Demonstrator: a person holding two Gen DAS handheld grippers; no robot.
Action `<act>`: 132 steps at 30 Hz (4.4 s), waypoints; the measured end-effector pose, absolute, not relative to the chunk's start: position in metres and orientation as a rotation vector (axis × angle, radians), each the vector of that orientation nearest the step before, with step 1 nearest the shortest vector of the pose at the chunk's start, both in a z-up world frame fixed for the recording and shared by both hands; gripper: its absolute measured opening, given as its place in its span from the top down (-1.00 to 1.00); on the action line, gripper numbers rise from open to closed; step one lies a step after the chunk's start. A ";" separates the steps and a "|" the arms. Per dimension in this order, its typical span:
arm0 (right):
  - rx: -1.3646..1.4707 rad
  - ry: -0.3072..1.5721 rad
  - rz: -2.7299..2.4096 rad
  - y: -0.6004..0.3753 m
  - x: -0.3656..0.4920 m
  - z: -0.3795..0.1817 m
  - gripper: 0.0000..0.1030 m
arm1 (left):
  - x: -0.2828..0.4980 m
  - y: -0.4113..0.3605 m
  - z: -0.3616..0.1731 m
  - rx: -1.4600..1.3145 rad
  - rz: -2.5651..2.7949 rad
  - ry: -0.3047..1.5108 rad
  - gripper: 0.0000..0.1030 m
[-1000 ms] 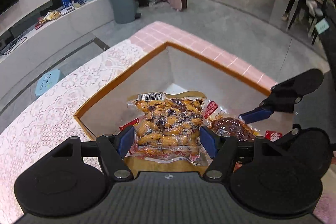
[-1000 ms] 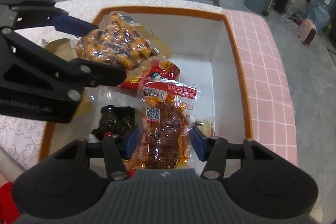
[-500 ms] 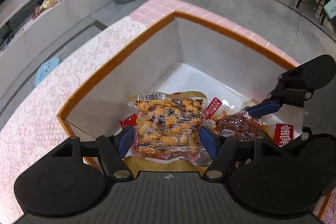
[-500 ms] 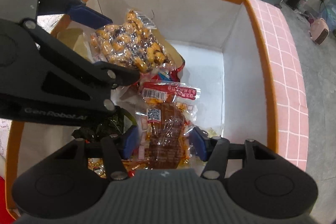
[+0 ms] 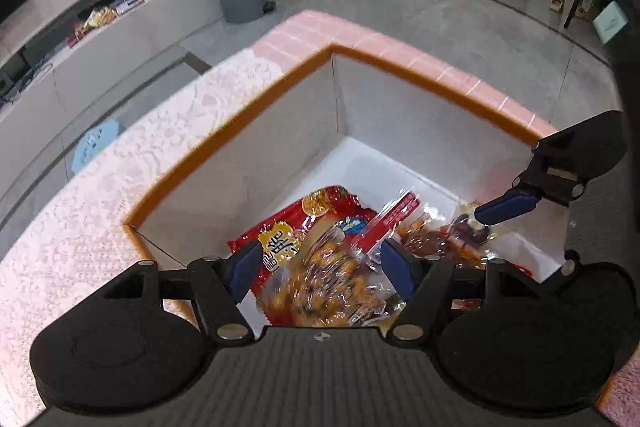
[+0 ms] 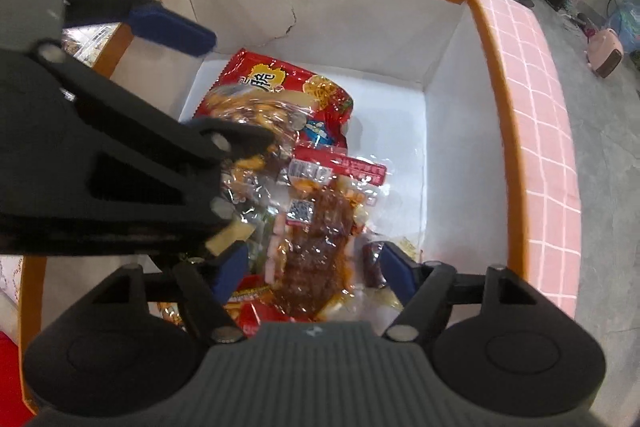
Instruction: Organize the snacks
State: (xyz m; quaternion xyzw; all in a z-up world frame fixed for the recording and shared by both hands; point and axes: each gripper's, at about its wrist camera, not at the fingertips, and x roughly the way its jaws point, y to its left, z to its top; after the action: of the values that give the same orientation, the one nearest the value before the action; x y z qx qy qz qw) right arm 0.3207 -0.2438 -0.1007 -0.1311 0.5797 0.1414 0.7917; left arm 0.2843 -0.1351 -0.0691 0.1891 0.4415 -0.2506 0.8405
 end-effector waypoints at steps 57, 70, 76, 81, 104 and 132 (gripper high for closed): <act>-0.152 0.640 0.318 -0.050 0.180 -0.050 -0.56 | 0.153 0.137 -0.027 -0.129 -0.099 0.754 -0.53; -0.180 0.718 0.370 -0.033 0.235 -0.087 -0.53 | 0.204 0.148 -0.054 -0.141 -0.053 0.817 -0.52; -0.197 0.792 0.400 -0.023 0.261 -0.114 -0.41 | 0.227 0.151 -0.077 -0.140 -0.083 0.876 -0.49; -0.199 0.814 0.374 -0.020 0.282 -0.126 -0.28 | 0.242 0.151 -0.093 -0.146 -0.096 0.906 -0.49; -0.117 0.824 0.357 0.011 0.340 -0.152 -0.72 | 0.285 0.175 -0.133 -0.171 -0.145 0.791 -0.59; -0.001 0.861 0.401 -0.008 0.339 -0.156 -0.14 | 0.269 0.175 -0.134 -0.238 -0.142 0.782 -0.09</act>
State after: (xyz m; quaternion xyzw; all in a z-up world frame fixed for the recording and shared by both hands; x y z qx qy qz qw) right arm 0.3391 -0.0081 -0.1558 -0.0004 0.4144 0.1931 0.8894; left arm 0.2686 0.1751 -0.1341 -0.1158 0.3797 -0.0688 0.9152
